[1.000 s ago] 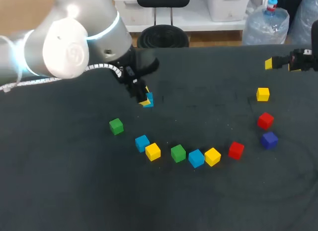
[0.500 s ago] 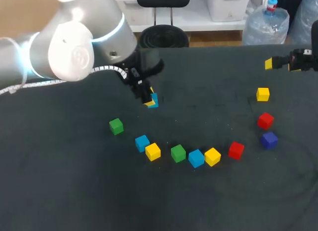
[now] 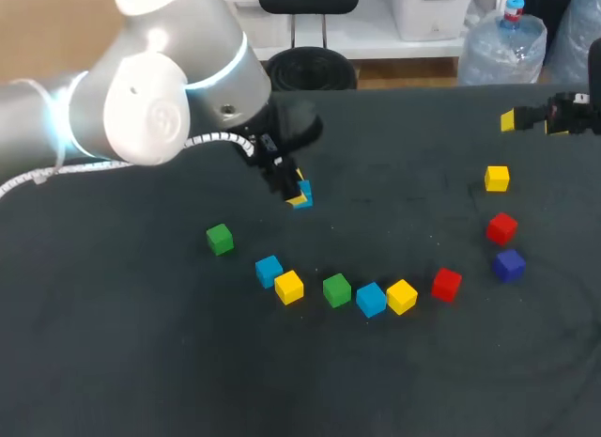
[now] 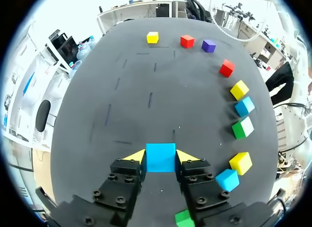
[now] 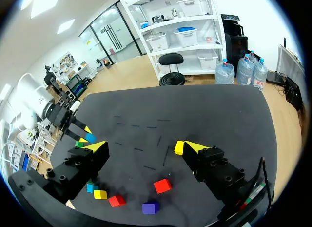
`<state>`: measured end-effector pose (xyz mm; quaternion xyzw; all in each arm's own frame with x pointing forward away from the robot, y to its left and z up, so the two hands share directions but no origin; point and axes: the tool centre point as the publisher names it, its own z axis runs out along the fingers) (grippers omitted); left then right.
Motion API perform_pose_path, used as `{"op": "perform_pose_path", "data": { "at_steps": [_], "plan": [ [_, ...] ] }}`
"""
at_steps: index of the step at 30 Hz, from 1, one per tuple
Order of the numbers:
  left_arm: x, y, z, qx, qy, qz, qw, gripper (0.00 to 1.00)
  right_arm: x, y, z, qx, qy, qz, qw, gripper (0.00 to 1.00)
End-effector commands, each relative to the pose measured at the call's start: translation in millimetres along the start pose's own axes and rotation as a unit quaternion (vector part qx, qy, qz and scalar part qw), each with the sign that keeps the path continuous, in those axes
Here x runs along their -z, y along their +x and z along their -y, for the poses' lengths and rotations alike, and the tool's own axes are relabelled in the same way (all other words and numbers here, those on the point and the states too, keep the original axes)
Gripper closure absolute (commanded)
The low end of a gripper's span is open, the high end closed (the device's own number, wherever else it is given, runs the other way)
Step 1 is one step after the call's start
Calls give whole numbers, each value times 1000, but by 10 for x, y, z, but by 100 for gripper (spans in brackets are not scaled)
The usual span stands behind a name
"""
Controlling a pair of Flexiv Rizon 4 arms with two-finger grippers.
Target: Place the blue cubes, place green cubes on the blue cubes, place the yellow cubes on the green cubes, then place the red cubes on the yellow cubes, and place purple cube on the red cubes.
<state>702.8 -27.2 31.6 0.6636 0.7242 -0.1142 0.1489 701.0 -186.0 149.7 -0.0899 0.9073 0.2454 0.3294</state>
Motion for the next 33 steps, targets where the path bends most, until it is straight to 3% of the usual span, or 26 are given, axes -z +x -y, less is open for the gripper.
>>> {"op": "perform_pose_path", "data": {
  "at_steps": [1, 14, 33],
  "plan": [
    [-46, -18, 34, 1, -5, 0, 1000, 100, 1, 4, -10, 0, 2, 1, 1000, 0],
    [-181, -65, 149, -25, 7, 0, 1000, 100, 1, 4, -10, 0, 2, 1, 1000, 0],
    [-306, -99, 83, -37, 22, -1, 999, 100, 1, 4, -10, 0, 2, 1, 1000, 0]
  ]
}}
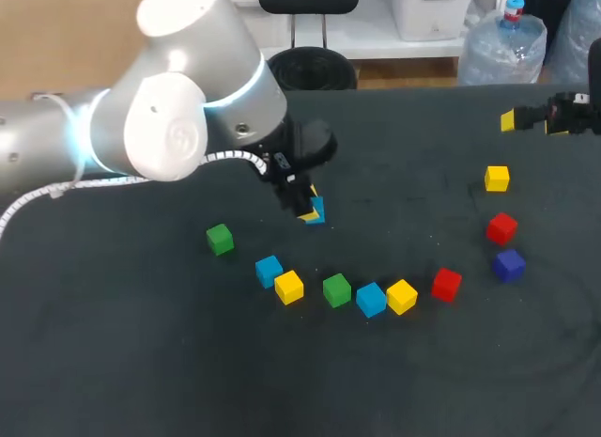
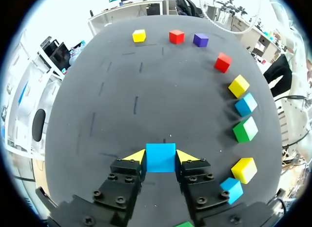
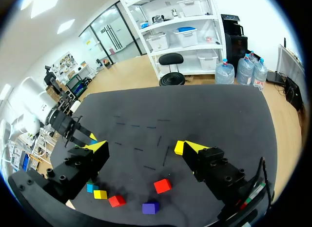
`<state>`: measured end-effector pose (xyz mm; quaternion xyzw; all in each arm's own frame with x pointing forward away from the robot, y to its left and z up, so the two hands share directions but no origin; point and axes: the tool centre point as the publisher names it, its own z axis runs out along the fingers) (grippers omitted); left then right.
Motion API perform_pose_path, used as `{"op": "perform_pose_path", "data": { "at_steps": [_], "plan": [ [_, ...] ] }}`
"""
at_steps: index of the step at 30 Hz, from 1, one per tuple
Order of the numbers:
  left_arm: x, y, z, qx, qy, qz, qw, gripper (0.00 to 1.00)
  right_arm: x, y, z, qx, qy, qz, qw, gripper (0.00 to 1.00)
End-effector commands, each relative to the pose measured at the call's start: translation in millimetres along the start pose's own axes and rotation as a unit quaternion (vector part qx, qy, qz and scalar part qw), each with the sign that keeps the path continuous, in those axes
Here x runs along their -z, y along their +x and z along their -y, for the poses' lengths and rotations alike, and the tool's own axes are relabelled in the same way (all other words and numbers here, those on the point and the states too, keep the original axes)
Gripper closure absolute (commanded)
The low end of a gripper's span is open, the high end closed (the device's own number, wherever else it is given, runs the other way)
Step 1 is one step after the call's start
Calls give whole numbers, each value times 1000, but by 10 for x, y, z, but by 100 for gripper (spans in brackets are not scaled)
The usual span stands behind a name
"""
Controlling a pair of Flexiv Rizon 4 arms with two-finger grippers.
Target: Place the blue cubes, place green cubes on the blue cubes, place the yellow cubes on the green cubes, then place the red cubes on the yellow cubes, and place purple cube on the red cubes.
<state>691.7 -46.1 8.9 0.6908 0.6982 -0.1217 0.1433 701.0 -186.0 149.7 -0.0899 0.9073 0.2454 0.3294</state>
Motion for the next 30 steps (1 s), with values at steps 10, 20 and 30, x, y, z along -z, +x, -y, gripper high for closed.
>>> {"op": "perform_pose_path", "data": {
  "at_steps": [10, 20, 30],
  "plan": [
    [-78, 39, -77, -8, 11, -12, 1000, 100, 1, 5, -10, 0, 2, 1, 1000, 0],
    [-106, 41, -88, -14, 15, -16, 1000, 100, 1, 5, -10, 0, 2, 1, 1000, 0],
    [-141, 59, -117, -21, 18, -22, 999, 100, 1, 5, -10, 0, 2, 1, 1000, 0]
  ]
}}
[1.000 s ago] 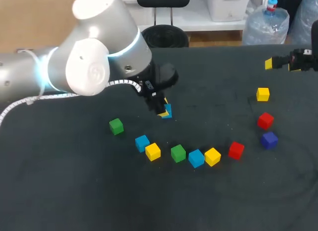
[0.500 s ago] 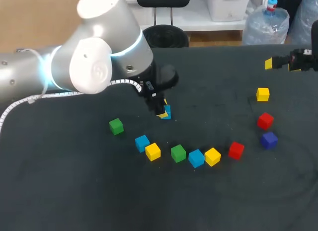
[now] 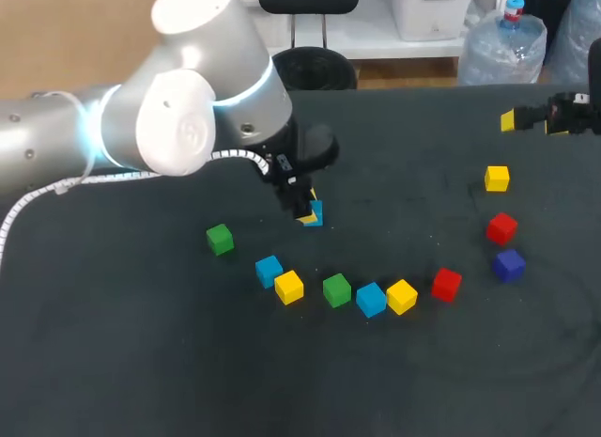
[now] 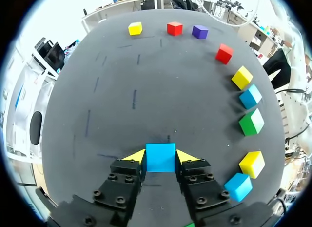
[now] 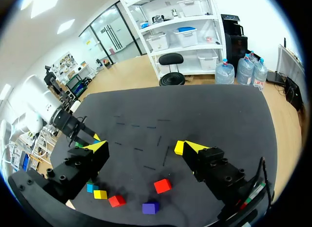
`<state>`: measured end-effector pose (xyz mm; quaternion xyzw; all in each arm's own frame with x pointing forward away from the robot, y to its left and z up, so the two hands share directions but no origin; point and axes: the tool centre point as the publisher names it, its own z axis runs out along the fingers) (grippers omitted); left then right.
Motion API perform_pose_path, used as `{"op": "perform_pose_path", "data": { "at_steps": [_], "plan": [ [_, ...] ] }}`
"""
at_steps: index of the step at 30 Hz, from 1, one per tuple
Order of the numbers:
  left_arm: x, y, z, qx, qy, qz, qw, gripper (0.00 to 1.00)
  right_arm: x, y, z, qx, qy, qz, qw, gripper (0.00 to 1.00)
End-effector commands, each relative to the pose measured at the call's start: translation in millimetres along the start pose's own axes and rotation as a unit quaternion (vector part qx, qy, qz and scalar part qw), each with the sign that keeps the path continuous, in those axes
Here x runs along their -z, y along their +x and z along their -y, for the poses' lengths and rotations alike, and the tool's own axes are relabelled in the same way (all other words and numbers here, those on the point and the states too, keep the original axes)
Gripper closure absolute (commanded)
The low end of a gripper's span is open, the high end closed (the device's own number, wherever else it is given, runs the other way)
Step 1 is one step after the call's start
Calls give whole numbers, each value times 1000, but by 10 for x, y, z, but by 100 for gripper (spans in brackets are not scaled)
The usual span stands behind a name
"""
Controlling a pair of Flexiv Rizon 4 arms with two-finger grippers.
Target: Place the blue cubes, place green cubes on the blue cubes, place the yellow cubes on the green cubes, then place the red cubes on the yellow cubes, and place purple cube on the red cubes.
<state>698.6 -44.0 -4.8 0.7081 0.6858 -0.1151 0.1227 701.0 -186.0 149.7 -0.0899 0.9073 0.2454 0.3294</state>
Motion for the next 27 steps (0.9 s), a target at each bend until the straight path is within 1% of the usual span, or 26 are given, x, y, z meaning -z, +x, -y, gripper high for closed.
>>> {"op": "perform_pose_path", "data": {
  "at_steps": [1, 12, 21, 27],
  "plan": [
    [-20, -8, -58, -3, 4, -4, 1000, 100, 1, 4, -10, 0, 2, 1, 1000, 0],
    [-9, -5, -122, -10, 1, -7, 1000, 100, 1, 4, -10, 0, 2, 1, 1000, 0],
    [-4, -2, -114, -11, 4, -9, 1000, 100, 1, 4, -10, 0, 2, 1, 1000, 0],
    [13, -1, -79, -7, 6, -9, 1000, 100, 1, 4, -10, 0, 2, 1, 1000, 0]
  ]
}}
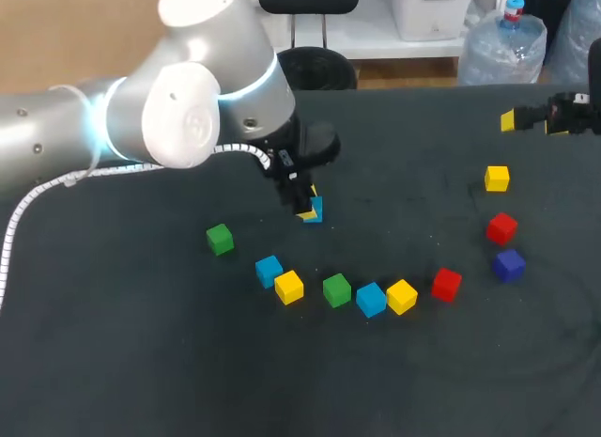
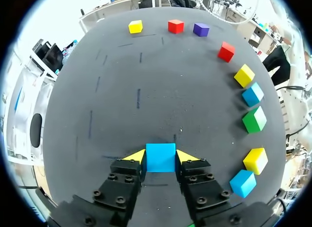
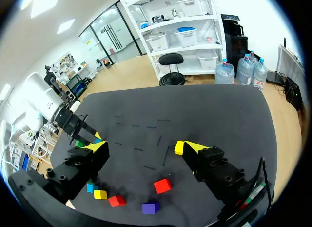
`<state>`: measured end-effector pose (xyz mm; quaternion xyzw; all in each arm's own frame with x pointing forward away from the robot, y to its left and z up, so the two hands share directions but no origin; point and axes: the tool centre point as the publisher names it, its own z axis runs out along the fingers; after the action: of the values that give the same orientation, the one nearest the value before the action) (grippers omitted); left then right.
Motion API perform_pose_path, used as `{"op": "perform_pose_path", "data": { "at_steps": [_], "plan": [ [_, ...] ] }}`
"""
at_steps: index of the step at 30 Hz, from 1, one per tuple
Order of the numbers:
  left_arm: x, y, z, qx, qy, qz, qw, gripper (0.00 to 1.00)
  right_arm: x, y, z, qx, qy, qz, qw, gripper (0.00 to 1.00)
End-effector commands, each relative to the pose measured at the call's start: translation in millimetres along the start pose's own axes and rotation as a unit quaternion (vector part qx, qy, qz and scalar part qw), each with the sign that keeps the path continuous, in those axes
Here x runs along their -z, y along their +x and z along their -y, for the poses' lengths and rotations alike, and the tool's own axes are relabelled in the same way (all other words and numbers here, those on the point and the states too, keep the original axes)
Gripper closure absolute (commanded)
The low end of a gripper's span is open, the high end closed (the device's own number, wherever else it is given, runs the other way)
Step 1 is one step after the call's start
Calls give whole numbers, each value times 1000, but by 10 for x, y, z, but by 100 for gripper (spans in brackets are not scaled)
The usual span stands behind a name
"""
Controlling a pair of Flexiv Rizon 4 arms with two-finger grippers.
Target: Place the blue cubes, place green cubes on the blue cubes, place the yellow cubes on the green cubes, then place the red cubes on the yellow cubes, and place purple cube on the red cubes.
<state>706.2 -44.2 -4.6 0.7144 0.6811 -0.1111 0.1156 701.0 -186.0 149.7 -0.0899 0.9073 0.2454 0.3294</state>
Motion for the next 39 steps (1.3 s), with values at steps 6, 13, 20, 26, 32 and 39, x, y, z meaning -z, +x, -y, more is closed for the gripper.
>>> {"op": "perform_pose_path", "data": {
  "at_steps": [6, 13, 20, 26, 32, 39],
  "plan": [
    [6, -6, 35, 1, 4, -1, 1000, 100, 1, 5, -10, 0, 2, 1, 1000, 0],
    [-4, -18, 35, 0, 4, 0, 1000, 100, 1, 5, -10, 0, 2, 1, 1000, 0],
    [-12, -12, 38, -1, 2, -6, 1000, 100, 1, 5, -10, 0, 2, 1, 1000, 0],
    [-16, -7, 38, 3, -2, -14, 1000, 0, 1, 5, -10, 0, 2, 1, 1000, 0],
    [-10, -8, 29, 7, -5, -17, 1000, 0, 1, 5, -10, 0, 2, 1, 1000, 0],
    [47, -23, 8, 11, -12, -15, 1000, 0, 1, 5, -10, 0, 2, 1, 1000, 0]
  ]
}}
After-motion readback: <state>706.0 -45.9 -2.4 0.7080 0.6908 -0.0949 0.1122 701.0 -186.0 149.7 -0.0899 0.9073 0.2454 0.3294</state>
